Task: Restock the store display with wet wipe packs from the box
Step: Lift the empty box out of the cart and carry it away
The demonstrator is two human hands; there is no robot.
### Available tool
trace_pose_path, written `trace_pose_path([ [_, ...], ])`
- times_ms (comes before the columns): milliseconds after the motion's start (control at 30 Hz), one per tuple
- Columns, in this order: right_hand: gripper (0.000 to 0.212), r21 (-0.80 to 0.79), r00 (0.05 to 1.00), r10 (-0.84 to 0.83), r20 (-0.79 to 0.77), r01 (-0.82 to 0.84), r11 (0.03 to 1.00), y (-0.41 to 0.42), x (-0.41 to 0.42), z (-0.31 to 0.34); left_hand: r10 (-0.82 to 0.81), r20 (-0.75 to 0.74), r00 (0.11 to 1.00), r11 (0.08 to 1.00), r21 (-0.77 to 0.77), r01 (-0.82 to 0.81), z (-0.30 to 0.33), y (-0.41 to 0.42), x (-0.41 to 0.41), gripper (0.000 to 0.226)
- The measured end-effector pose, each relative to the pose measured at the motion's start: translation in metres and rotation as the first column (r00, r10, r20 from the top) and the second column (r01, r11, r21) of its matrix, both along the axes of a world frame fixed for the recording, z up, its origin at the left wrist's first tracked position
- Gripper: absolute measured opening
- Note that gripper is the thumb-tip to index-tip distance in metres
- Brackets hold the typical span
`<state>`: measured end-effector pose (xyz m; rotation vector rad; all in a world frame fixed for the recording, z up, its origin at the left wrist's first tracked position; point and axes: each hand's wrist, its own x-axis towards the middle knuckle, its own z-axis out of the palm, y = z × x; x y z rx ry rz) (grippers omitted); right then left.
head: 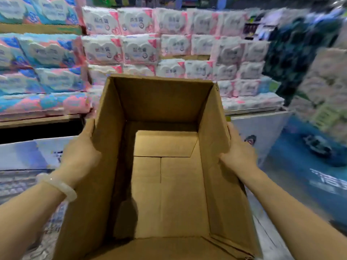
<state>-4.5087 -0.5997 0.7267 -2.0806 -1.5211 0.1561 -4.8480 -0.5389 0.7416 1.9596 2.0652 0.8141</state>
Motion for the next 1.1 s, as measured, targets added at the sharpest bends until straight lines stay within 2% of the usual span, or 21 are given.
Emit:
trace_pose_path([
  [67,0.063,-0.029,0.992,-0.127,0.007,0.127,0.992,-0.030,0.046,0.002,-0.107,-0.010,0.994,0.994,-0.006,0.106,-0.005,0.006,0.056,0.084],
  [200,0.067,-0.111,0.937,-0.349,0.008,0.347,0.931,-0.082,0.127,0.001,-0.332,0.050,0.942,0.943,-0.008,0.333,-0.013,0.017,0.168,0.085],
  [333,0.083,-0.152,0.830,-0.557,0.028,0.554,0.819,-0.123,0.207,-0.014,-0.535,0.045,0.844,0.844,-0.013,0.536,-0.021,0.030,0.280,0.079],
  [433,0.084,-0.158,0.748,-0.662,0.041,0.659,0.735,-0.146,0.257,-0.019,-0.648,0.043,0.760,0.760,-0.031,0.650,-0.027,0.042,0.364,0.082],
  [533,0.080,-0.152,0.682,-0.731,0.037,0.727,0.670,-0.155,0.308,-0.021,-0.717,0.016,0.697,0.697,-0.031,0.717,-0.037,0.062,0.452,0.082],
  [633,0.085,-0.185,0.598,-0.801,0.036,0.792,0.582,-0.150,0.370,-0.018,-0.783,-0.013,0.622,0.622,-0.021,0.783,-0.043,0.083,0.542,0.084],
  [767,0.086,-0.185,0.485,-0.874,0.045,0.863,0.469,-0.148,0.450,-0.010,-0.865,0.014,0.501,0.501,-0.014,0.866,-0.040,0.104,0.667,0.086],
  [1000,0.092,-0.187,0.259,-0.956,0.138,0.955,0.231,-0.179,0.605,-0.025,-0.940,-0.033,0.338,0.339,-0.041,0.940,-0.052,0.100,0.899,0.087],
  [1100,0.091,-0.199,0.241,-0.963,0.124,0.956,0.214,-0.190,0.678,-0.031,-0.957,-0.028,0.287,0.288,-0.055,0.956,-0.064,0.092,0.984,0.087],
])
